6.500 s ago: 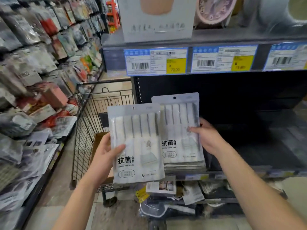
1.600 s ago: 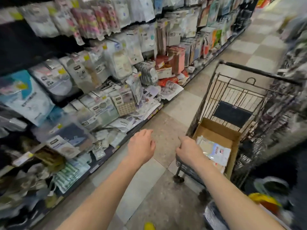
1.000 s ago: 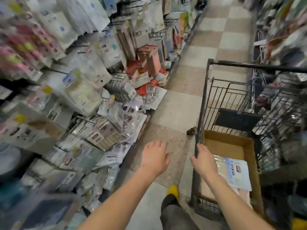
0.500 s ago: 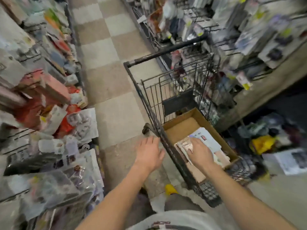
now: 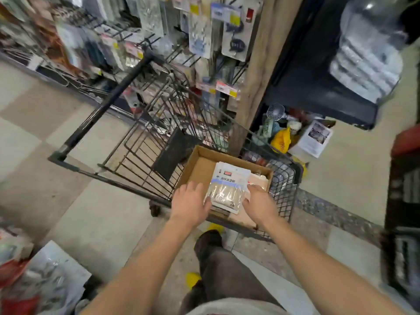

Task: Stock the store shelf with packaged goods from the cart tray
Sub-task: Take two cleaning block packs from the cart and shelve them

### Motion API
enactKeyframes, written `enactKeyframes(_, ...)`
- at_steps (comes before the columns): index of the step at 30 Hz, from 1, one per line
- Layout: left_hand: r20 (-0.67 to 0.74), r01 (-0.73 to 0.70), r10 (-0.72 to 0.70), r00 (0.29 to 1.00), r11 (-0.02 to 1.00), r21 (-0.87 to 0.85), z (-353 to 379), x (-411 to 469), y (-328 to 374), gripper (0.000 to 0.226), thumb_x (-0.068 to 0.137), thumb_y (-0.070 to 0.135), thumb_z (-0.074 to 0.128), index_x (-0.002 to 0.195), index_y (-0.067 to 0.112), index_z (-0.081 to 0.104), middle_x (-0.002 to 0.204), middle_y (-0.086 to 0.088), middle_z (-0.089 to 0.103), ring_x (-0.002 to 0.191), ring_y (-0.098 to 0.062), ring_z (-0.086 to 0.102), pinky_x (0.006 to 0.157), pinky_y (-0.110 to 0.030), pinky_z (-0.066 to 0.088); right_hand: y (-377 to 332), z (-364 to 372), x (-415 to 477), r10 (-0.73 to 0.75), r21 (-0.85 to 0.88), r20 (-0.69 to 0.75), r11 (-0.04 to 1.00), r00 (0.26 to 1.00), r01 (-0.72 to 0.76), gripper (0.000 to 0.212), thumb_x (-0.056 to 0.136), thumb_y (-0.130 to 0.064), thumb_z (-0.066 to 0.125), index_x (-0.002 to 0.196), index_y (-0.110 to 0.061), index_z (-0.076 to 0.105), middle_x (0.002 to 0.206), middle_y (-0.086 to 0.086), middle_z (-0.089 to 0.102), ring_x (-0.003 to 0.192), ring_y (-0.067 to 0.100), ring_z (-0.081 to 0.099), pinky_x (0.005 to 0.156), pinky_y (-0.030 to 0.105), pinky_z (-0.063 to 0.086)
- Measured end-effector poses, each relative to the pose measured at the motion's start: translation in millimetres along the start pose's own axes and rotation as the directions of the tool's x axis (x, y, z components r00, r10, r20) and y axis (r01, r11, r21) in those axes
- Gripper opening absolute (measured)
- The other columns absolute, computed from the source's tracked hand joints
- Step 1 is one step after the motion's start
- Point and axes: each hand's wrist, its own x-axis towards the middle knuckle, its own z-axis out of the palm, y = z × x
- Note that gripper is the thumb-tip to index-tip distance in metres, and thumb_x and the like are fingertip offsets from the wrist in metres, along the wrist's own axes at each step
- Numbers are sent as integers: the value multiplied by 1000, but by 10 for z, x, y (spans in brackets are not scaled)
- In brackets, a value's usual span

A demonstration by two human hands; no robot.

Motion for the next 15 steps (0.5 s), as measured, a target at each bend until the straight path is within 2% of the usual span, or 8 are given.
enactKeyframes(4, 67, -77, 74, 995, 996, 43, -1, 416, 91, 46, 103, 49, 43, 139, 21, 50, 141, -6, 56, 130, -28, 52, 110, -42, 42, 64, 130, 289, 88, 58, 2, 994, 996, -88, 57, 96, -25, 58, 150, -12, 45, 149, 9, 51, 133, 28, 52, 111, 38, 42)
enactKeyframes(10, 232, -100, 72, 970, 989, 112, 21, 970, 148, 52, 105, 49, 40, 148, 21, 45, 147, -8, 52, 135, -30, 48, 114, -44, 37, 110, 256, 745, 229, 148, 49, 961, 972, -234, 54, 94, -27, 59, 145, -13, 48, 139, 9, 58, 127, 27, 54, 103, 39, 46)
enactKeyframes(15, 300, -127, 80, 951, 982, 139, 88, 1372, 127, 50, 104, 48, 41, 144, 19, 50, 142, -8, 56, 131, -29, 51, 112, -45, 40, 128, 326, 1055, 289, 109, 80, 949, 954, -297, 47, 94, -30, 58, 138, -12, 53, 131, 9, 61, 122, 28, 54, 96, 37, 49)
